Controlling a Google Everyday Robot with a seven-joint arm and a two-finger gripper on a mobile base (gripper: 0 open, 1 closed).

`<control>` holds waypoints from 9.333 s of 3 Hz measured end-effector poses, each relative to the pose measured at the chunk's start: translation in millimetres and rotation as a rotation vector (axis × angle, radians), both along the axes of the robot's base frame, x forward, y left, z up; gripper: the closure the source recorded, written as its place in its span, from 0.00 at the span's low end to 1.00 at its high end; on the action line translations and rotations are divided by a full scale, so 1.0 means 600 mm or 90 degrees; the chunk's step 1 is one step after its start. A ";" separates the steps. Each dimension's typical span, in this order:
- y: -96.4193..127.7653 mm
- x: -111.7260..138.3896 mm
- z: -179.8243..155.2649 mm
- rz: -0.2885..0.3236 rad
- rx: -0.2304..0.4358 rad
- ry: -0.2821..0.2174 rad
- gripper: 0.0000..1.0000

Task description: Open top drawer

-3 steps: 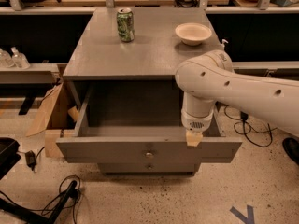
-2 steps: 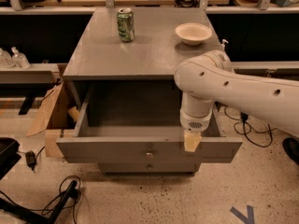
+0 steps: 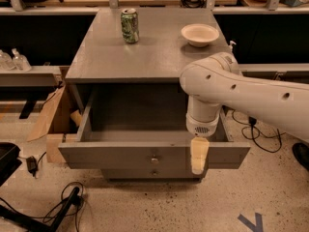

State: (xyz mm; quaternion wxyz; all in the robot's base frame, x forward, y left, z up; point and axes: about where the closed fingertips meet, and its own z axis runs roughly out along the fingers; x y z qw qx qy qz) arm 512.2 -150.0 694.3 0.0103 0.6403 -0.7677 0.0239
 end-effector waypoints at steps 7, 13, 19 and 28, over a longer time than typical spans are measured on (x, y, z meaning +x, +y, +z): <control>-0.016 0.163 -0.073 0.016 0.090 -0.148 1.00; -0.020 -0.021 -0.107 0.034 0.063 -0.021 1.00; -0.047 -0.168 -0.069 0.037 0.067 0.078 0.60; -0.189 0.017 0.291 0.128 0.063 -0.141 1.00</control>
Offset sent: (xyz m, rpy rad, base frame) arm 0.0600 -0.0161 0.0725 -0.1306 -0.0883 -0.0117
